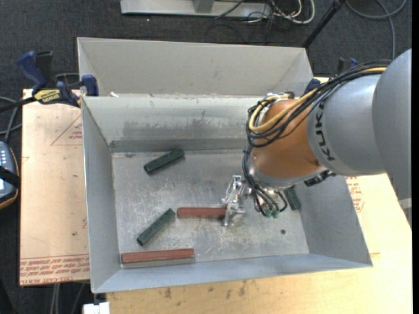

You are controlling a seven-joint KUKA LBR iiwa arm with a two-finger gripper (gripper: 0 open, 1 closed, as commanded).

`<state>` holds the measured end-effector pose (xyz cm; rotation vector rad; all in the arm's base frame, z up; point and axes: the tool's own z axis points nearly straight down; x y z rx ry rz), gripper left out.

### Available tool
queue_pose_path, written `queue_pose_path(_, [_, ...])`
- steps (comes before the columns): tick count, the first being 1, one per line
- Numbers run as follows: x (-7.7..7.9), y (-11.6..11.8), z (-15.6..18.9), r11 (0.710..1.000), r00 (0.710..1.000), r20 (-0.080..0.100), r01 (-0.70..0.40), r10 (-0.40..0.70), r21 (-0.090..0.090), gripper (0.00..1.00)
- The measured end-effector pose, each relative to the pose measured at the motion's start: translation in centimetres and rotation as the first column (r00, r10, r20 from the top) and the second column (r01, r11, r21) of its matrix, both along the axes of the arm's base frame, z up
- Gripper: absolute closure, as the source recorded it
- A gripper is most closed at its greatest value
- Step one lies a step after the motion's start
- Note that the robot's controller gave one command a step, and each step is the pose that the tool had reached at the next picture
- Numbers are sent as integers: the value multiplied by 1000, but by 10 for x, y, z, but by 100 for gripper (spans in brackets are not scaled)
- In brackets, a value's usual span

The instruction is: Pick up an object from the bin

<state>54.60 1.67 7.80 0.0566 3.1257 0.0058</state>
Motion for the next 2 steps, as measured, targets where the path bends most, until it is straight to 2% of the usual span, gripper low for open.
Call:
queue_pose_path(1, [0, 0, 0, 1000, 1000, 0, 0, 0, 0, 100])
queue_pose_path(2, [-14, -7, 149, 1000, 1000, -10, 4, -4, -3, 100])
